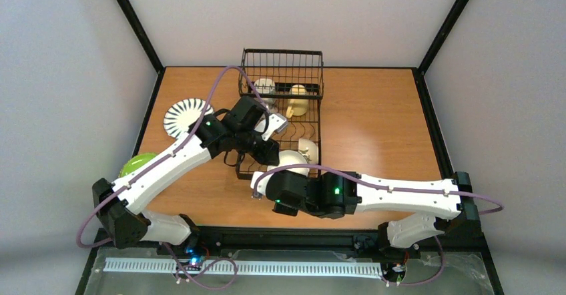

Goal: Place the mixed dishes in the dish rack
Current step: Pass from the right arm to the left

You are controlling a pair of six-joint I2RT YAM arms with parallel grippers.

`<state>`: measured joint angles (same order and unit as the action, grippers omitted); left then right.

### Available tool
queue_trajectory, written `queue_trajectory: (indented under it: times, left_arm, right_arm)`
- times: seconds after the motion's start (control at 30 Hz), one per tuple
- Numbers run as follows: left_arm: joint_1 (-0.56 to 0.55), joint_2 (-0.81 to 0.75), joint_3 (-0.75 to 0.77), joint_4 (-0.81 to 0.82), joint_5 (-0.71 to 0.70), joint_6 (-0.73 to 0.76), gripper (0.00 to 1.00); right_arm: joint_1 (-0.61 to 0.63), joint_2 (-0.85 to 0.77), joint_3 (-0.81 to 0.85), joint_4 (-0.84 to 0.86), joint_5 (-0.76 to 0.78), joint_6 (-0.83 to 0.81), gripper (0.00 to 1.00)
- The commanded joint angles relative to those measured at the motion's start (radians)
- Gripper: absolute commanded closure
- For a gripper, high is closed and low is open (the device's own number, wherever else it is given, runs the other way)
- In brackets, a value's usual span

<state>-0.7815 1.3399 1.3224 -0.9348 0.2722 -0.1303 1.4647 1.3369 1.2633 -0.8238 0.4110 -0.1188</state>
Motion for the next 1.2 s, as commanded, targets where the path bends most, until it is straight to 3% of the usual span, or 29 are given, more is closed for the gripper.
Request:
queue_trajectory:
  times: [0.0, 0.2, 0.37, 0.53, 0.67, 0.9, 1.07, 1.17]
  left_arm:
    - [-0.008, 0.012, -0.012, 0.035, -0.113, -0.005, 0.16]
    - [-0.012, 0.033, -0.006, 0.067, -0.136, -0.003, 0.24]
    - [-0.018, 0.058, 0.001, 0.076, -0.177, -0.003, 0.39]
    - [-0.019, 0.087, 0.003, 0.085, -0.201, -0.006, 0.66]
    - [-0.019, 0.101, -0.003, 0.094, -0.221, -0.007, 0.98]
    - [-0.019, 0.09, -0.015, 0.123, -0.258, -0.011, 1.0]
    - [-0.019, 0.066, -0.029, 0.145, -0.271, -0.024, 1.0]
    - [-0.019, 0.054, -0.044, 0.16, -0.314, -0.036, 1.0]
  right_arm:
    - [-0.012, 0.005, 0.049, 0.031, 0.021, -0.033, 0.98]
    - [-0.034, 0.013, 0.048, 0.047, -0.002, -0.039, 0.98]
    - [-0.05, 0.006, 0.048, 0.055, -0.013, -0.038, 0.98]
    - [-0.07, 0.015, 0.051, 0.065, -0.028, -0.03, 0.98]
    - [-0.09, 0.025, 0.05, 0.077, -0.042, -0.024, 0.98]
    - [-0.133, 0.027, 0.044, 0.095, -0.057, -0.006, 0.97]
    - [-0.143, 0.024, 0.044, 0.09, -0.048, 0.026, 0.53]
    - [-0.143, 0.014, 0.044, 0.073, -0.049, 0.056, 0.4]
